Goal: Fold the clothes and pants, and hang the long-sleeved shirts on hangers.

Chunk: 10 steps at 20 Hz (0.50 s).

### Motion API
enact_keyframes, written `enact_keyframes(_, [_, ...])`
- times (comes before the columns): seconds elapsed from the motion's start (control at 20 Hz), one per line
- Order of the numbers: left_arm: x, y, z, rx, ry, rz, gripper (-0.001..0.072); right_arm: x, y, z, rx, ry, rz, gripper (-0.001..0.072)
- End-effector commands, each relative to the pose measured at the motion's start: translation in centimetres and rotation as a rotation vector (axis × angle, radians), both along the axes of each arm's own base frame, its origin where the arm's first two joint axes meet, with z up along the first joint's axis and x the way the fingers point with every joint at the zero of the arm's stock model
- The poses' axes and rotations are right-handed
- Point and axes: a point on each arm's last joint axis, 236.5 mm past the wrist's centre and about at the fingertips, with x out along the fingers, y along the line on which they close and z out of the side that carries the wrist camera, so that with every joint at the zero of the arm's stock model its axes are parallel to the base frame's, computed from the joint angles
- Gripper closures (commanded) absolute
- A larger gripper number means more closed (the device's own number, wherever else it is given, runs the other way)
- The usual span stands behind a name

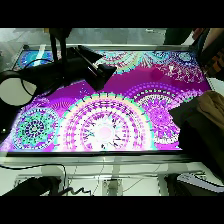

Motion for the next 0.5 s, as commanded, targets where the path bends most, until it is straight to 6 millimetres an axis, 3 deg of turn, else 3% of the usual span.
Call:
enact_keyframes(0.0, [0.0,0.0,0.0,0.000,-0.001,0.000,0.0099,2.4,-0.3,0.2,-0.012,-0.109,-0.013,0.0036])
enact_keyframes(0.05, [0.0,0.0,0.0,0.000,0.000,0.000,0.0099,4.0,0.0,0.2,0.000,-0.171,0.010,0.0090])
enact_keyframes(0.15, [0.0,0.0,0.0,0.000,0.000,0.000,0.0099,7.4,1.1,0.7,0.038,-0.304,0.060,0.0550])
enact_keyframes(0.2, [0.0,0.0,0.0,0.000,0.000,0.000,0.0099,9.1,1.8,1.1,0.045,-0.348,0.101,0.0678])
enact_keyframes(0.3, [0.0,0.0,0.0,0.000,0.000,0.000,0.0098,12.9,3.8,2.1,0.024,-0.395,0.246,0.0679])
enact_keyframes(0.45, [0.0,0.0,0.0,0.000,0.000,0.000,0.0099,19.4,8.3,4.3,-0.040,-0.469,0.451,0.0678])
